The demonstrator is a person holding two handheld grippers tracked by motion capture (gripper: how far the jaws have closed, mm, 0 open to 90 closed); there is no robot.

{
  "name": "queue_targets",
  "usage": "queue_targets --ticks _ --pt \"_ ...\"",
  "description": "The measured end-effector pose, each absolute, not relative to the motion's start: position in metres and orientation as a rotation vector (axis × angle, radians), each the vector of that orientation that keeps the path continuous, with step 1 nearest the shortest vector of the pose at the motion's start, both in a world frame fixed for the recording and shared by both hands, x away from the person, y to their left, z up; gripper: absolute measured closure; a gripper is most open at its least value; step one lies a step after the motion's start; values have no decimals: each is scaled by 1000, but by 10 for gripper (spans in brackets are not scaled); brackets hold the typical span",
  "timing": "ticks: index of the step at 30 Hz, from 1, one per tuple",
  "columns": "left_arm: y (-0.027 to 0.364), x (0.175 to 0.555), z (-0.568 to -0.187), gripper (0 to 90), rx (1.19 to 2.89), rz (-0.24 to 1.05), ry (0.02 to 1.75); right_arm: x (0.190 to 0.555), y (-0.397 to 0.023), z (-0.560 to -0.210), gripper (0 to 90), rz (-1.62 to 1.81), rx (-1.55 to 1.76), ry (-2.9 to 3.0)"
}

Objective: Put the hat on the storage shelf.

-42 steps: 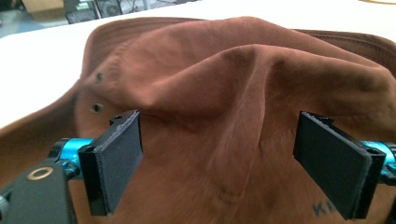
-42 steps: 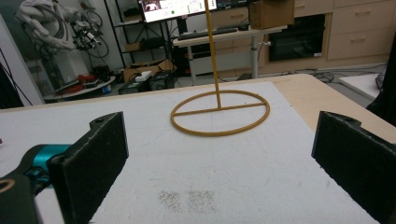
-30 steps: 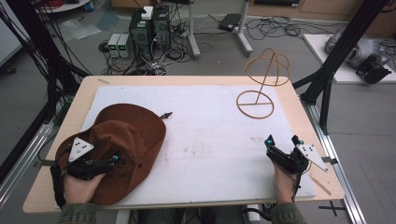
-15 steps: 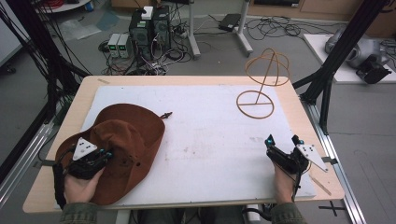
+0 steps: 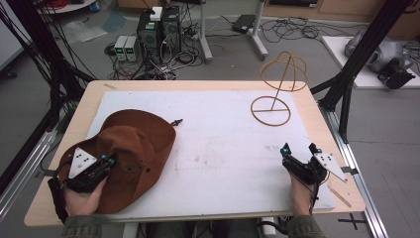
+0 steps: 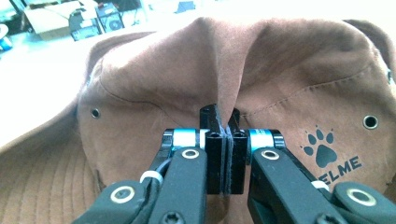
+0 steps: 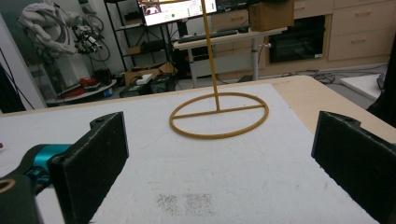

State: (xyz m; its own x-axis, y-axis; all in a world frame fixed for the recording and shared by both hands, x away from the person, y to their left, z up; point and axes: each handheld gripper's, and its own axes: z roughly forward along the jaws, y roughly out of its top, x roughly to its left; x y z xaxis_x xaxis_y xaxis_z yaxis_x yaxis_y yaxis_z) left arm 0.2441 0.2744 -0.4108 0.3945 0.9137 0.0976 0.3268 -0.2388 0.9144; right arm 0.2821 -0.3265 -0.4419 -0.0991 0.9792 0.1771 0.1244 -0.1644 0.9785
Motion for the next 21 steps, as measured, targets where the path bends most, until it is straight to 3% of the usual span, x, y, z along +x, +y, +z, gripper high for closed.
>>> queue_targets --ticks 12,21 --pt "270 237 -388 890 1579 927 996 283 -327 -442 30 1368 1375 1295" --pt "260 241 -345 889 1465 954 890 283 -327 -442 30 1363 1368 1299"
